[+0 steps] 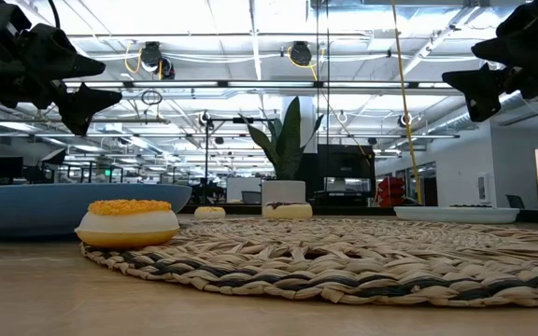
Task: Pick & Place donuts
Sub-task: Put the large light blue donut on the blue plate
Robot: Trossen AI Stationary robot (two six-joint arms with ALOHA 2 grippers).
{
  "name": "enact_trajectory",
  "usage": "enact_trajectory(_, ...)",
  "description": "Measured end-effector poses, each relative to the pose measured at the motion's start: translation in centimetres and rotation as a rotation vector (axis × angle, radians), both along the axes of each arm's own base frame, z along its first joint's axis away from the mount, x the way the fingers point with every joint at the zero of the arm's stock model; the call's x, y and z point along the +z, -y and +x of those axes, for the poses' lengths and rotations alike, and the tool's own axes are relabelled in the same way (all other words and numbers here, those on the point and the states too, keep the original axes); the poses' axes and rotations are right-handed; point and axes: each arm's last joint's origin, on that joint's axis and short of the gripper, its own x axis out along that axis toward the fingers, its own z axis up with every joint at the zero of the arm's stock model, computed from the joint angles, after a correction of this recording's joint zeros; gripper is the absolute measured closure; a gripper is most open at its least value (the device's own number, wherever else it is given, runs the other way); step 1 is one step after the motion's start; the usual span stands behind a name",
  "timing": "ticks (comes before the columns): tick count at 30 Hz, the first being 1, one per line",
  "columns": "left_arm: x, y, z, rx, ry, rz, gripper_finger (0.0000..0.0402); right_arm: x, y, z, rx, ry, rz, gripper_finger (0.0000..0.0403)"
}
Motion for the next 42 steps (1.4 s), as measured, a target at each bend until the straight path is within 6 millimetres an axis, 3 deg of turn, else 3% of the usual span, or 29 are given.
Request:
enact_trajectory(17,1.4,-0.6,-0.2,0.212,0.141,0.075,0.0146,0.1,0.0,0.0,0.000,0.005,0.001,0.0183)
enact_trajectory(20,1.1,-1.1,-0.3,0.370,0.118,-0.027,0.0146,0.1,0.0,0.0,0.000,0.005,0.001,0.0183)
enact_trajectory(26,0.3,-2.3,-0.5,0.678,-0.183,-0.271,0.0146,0.1,0.0,0.0,0.000,0.005,0.001,0.0183)
enact_trajectory(32,2.2,-3.4,1.4,0.679,-0.245,-0.294,0.0146,0.1,0.0,0.0,0.000,0.005,0.001,0.0183)
enact_trajectory(42,4.4,-7.3,5.7,0.833,-0.658,-0.327,0.0147,0.1,0.0,0.0,0.000,0.006,0.001,0.0183)
